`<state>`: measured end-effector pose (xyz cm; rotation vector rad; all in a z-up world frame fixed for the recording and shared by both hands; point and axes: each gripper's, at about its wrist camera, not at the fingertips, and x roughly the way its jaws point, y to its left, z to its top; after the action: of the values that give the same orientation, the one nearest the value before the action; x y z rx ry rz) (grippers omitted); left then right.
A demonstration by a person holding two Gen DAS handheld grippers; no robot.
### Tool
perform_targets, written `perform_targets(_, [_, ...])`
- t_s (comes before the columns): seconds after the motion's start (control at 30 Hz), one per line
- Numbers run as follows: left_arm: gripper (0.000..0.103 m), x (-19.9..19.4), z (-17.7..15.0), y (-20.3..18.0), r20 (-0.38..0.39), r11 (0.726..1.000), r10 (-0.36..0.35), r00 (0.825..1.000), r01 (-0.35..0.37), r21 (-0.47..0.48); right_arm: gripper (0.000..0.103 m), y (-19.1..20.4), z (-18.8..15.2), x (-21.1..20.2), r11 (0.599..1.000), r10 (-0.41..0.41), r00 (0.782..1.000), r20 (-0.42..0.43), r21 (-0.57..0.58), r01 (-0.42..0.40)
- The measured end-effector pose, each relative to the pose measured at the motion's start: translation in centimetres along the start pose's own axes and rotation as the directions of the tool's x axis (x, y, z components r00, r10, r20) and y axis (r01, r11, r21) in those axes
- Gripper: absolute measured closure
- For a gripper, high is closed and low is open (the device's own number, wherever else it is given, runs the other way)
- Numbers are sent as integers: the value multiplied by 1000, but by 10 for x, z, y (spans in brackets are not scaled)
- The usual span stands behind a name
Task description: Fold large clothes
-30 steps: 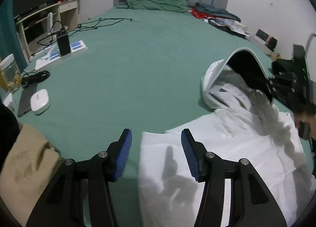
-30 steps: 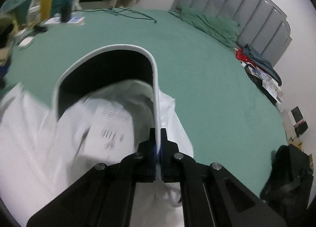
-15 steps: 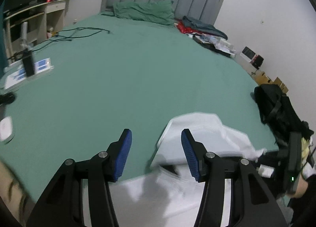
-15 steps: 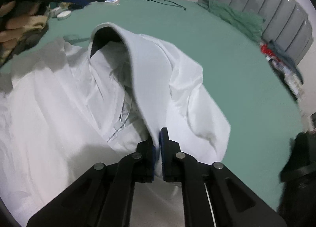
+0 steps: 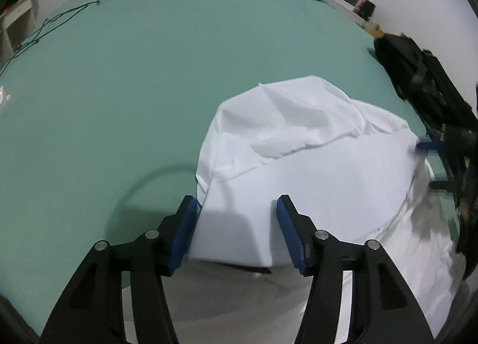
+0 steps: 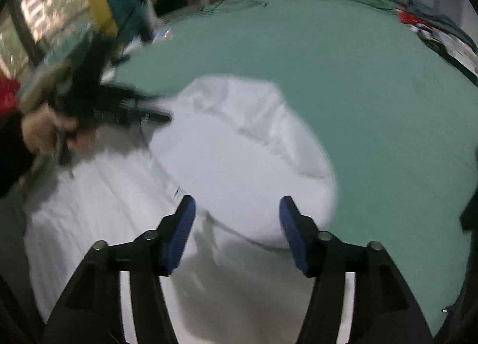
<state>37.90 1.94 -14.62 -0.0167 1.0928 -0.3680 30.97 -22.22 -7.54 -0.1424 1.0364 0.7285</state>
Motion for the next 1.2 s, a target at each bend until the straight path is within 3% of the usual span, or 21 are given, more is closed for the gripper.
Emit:
perform_targets(0.1, [40, -1, 1, 0, -14, 999, -4, 1000, 5, 34, 27, -26, 7, -8, 994, -38, 998, 41, 104, 33])
perform_targets(0.17, [39, -1, 3, 1, -24, 999, -4, 1000, 6, 51, 26, -44, 9, 5, 984, -53, 999, 9, 170, 50])
perform_targets(0.23, [38, -2, 3, 2, -31, 998, -2, 1000, 4, 61, 26, -59, 8, 23, 970, -17, 999, -39, 243, 26])
perform_targets(0.3, [36, 1, 3, 3, -38, 998, -15, 999, 18, 65, 26, -73, 9, 45, 952, 80, 993, -88, 302, -50])
perform_targets(0.37, [34, 2, 2, 7, -37, 998, -39, 999, 41, 57, 26, -71, 8, 52, 950, 134, 989, -66, 291, -109])
perform_targets(0.4, [34, 2, 1, 7, -32, 997, -47, 998, 49, 56, 45, -65, 9, 51, 956, 143, 988, -52, 265, -124])
perform_targets(0.43, [33, 2, 0, 6, -30, 997, -49, 998, 51, 63, 81, -55, 8, 52, 961, 162, 985, -54, 237, -145])
perform_targets(0.53, [34, 5, 1, -1, -28, 994, -36, 999, 39, 101, 87, -33, 9, 58, 982, 134, 986, -95, 143, -120])
perform_targets(0.57, [46, 5, 1, -3, -28, 993, -39, 999, 42, 110, 90, -25, 11, 57, 990, 108, 991, -84, 104, -99])
perform_targets(0.6, [64, 4, 2, -5, -21, 992, -49, 999, 51, 118, 91, -19, 13, 56, 994, 78, 995, -66, 77, -72])
perform_targets(0.67, [83, -1, 8, -7, 24, 994, -23, 999, 20, 108, 92, -8, 22, 49, 1000, -23, 1000, -13, 18, 23])
perform_targets(0.7, [87, -5, 11, -8, 55, 994, -14, 998, 8, 108, 92, -1, 28, 45, 997, -78, 997, 22, -24, 79])
perform_targets(0.8, [89, -24, 17, -20, 201, 988, 54, 978, -82, 132, 92, 28, 39, 38, 944, -252, 960, 126, -187, 272])
perform_targets(0.87, [89, -33, 20, -29, 282, 979, 99, 954, -144, 144, 93, 47, 40, 38, 874, -342, 918, 201, -292, 389])
perform_targets(0.93, [89, -29, 17, -38, 292, 965, 132, 947, -189, 179, 93, 59, 35, 44, 805, -402, 876, 268, -351, 477])
perform_targets(1.1, [87, -24, -17, -53, 316, 925, 175, 933, -266, 272, 92, 77, 2, 56, 712, -454, 821, 347, -412, 568])
perform_targets(1.2, [87, -33, -32, -60, 327, 917, 175, 929, -275, 291, 91, 85, -18, 50, 687, -460, 808, 368, -429, 586])
